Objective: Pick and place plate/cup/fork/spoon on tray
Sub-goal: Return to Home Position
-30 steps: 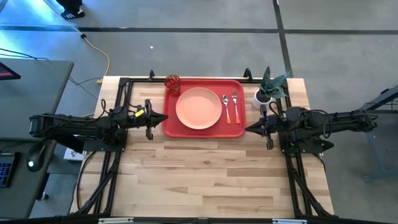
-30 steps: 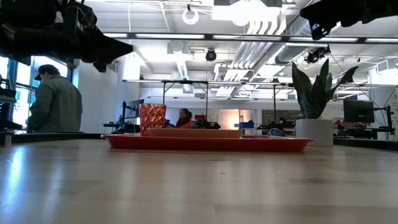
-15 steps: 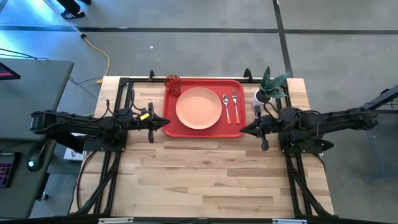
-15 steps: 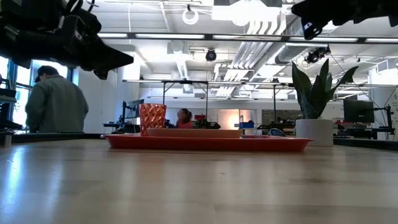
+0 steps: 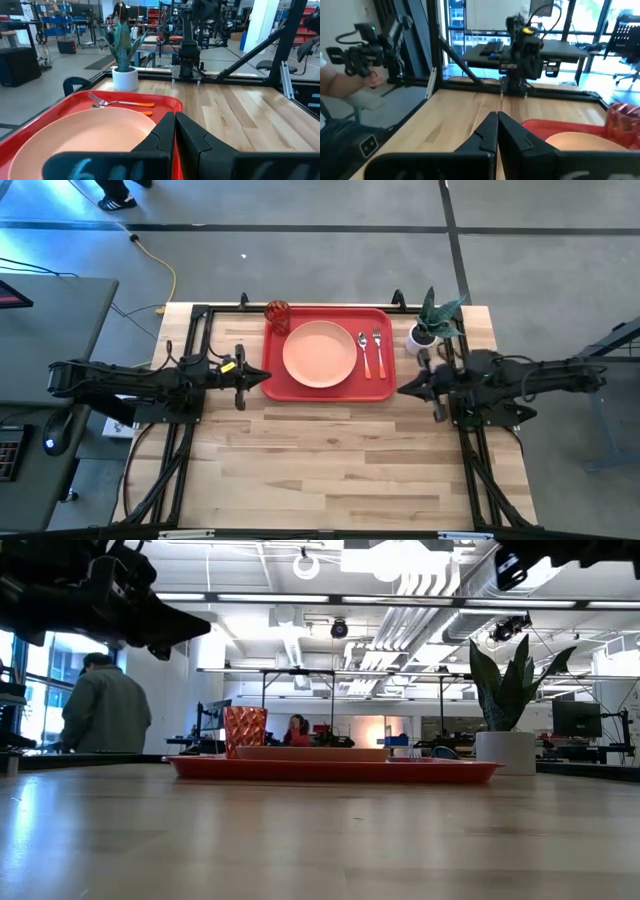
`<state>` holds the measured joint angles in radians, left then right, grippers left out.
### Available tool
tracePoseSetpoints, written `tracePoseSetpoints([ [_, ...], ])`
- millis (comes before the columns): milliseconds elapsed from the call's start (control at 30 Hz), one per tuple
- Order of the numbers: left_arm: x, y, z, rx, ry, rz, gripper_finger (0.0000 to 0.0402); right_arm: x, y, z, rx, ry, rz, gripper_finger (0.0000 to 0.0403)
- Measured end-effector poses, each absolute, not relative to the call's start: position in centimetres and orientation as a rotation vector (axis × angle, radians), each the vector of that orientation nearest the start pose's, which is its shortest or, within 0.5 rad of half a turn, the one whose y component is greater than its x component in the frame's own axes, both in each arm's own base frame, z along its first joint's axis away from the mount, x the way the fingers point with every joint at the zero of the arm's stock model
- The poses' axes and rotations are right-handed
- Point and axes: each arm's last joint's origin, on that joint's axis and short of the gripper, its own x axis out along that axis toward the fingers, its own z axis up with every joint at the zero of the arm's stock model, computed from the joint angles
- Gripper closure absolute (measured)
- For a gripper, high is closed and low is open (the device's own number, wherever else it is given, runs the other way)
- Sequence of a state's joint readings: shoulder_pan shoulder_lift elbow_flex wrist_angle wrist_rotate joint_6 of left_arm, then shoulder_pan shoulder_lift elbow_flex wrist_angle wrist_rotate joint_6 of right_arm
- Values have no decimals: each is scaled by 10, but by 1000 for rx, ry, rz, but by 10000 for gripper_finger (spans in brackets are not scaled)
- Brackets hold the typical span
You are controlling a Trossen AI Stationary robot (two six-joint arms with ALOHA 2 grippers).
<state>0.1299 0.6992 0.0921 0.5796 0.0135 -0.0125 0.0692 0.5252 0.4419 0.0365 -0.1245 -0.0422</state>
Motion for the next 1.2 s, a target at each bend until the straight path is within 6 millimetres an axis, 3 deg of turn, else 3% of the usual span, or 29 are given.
tracePoseSetpoints([
  [200, 142, 19, 190, 33, -41, 119, 399, 104, 9, 279, -73, -37, 147, 403],
  [433, 132, 19, 201, 48, -129, 136, 399, 100, 8, 270, -42, 42, 123, 403],
  [700, 124, 19, 208, 94, -194, 176, 399, 112, 8, 225, -57, -62, 102, 403],
  [933, 116, 21, 216, 212, -244, 292, 399, 99, 6, 237, -57, -148, 112, 403],
  [1200, 112, 18, 208, 150, -166, 240, 401, 72, 5, 242, -47, -132, 112, 403],
])
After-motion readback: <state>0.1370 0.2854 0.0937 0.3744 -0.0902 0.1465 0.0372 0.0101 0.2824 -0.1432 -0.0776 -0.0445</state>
